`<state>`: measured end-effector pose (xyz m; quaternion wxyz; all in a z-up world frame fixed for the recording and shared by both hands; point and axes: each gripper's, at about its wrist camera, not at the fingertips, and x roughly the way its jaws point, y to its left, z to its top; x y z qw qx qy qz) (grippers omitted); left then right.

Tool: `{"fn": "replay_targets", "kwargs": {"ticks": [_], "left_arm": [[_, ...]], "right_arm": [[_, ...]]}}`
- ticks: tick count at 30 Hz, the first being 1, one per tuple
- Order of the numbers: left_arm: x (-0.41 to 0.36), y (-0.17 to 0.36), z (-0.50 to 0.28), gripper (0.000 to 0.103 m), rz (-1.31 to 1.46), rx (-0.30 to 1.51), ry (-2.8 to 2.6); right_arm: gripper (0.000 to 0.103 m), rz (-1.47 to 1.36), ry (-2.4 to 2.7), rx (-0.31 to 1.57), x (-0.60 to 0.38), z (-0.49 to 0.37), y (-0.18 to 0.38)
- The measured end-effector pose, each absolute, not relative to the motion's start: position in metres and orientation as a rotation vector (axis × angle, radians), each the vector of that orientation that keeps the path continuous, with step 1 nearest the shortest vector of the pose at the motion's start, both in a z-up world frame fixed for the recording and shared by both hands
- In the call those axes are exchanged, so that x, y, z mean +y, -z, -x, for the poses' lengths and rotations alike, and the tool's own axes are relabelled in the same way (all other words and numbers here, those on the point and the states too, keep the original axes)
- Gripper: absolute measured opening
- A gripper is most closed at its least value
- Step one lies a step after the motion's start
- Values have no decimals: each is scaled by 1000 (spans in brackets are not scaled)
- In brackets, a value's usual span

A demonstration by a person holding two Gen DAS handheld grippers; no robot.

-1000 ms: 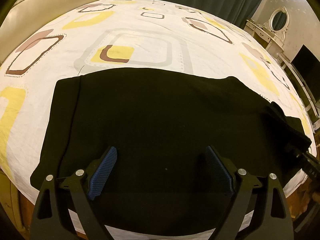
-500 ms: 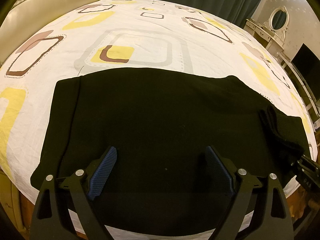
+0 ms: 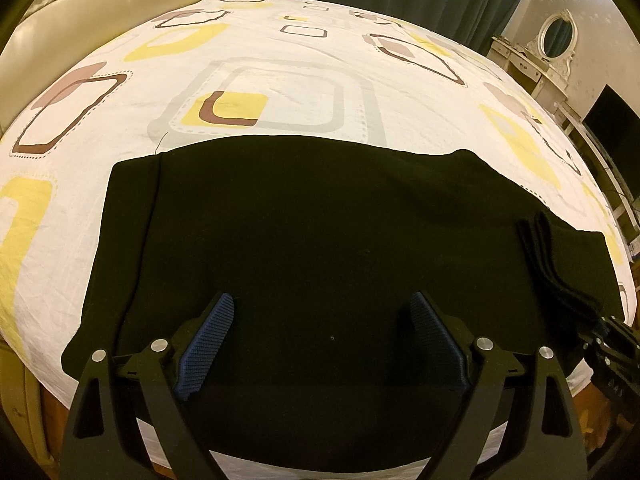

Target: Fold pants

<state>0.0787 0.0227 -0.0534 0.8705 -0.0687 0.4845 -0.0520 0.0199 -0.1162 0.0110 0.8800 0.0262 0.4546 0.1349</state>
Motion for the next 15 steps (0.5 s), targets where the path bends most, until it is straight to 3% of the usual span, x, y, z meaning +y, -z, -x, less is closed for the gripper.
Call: {"fn": "replay_targets", "kwargs": {"ticks": [15], "left_arm": [[19, 54, -77, 89, 115, 1009, 108]], "right_arm": [[47, -47, -361, 970, -98, -5, -8]]}}
